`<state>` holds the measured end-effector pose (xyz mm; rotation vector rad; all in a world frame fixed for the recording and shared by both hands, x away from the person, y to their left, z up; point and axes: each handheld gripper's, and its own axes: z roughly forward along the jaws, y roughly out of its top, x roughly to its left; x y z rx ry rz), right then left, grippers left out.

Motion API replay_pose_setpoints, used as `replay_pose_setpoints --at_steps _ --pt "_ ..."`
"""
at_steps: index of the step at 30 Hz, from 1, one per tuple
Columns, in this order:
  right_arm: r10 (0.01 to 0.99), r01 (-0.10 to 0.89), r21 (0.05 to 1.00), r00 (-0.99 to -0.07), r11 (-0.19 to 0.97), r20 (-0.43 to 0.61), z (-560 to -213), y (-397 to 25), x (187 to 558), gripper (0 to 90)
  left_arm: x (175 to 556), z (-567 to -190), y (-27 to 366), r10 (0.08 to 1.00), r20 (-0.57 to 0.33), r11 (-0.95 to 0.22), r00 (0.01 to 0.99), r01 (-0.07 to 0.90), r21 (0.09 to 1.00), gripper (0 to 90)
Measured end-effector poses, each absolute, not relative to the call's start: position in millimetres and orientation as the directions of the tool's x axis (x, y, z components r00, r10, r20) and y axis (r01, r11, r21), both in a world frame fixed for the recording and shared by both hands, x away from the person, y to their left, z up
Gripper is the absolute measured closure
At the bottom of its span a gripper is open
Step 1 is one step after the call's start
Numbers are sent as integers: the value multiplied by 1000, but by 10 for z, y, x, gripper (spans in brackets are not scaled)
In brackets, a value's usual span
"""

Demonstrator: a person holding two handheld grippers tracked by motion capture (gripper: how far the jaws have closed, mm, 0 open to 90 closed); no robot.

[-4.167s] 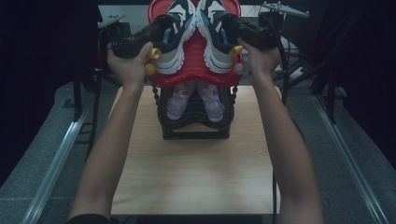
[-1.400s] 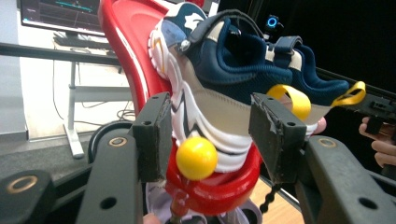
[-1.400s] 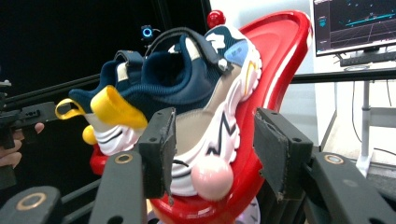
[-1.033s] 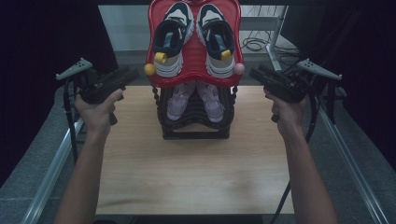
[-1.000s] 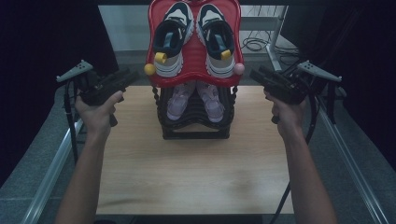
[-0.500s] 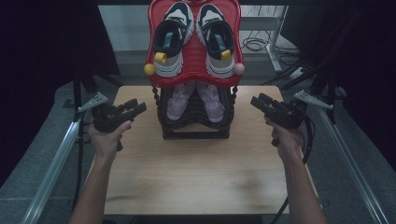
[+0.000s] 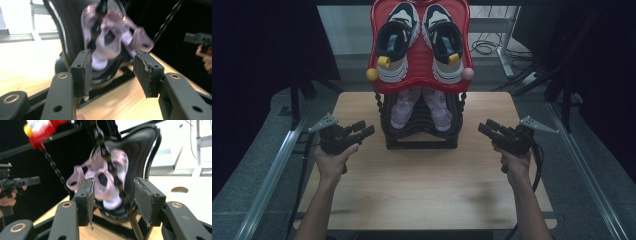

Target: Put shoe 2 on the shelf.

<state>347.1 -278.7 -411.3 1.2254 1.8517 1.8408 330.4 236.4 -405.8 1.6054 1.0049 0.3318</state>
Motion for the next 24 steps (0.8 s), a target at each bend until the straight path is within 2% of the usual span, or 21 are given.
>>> replay_pose_setpoints --at_steps 13,24 --pt "728 468 884 -609 9 315 -4653 -2703 3389 493 3232 -4742 2387 760 -319 -64 566 554 830 495" --pt "739 532 820 -636 212 222 -5079 -2519 3350 483 3188 -5064 2287 776 -263 -184 573 605 775 513"
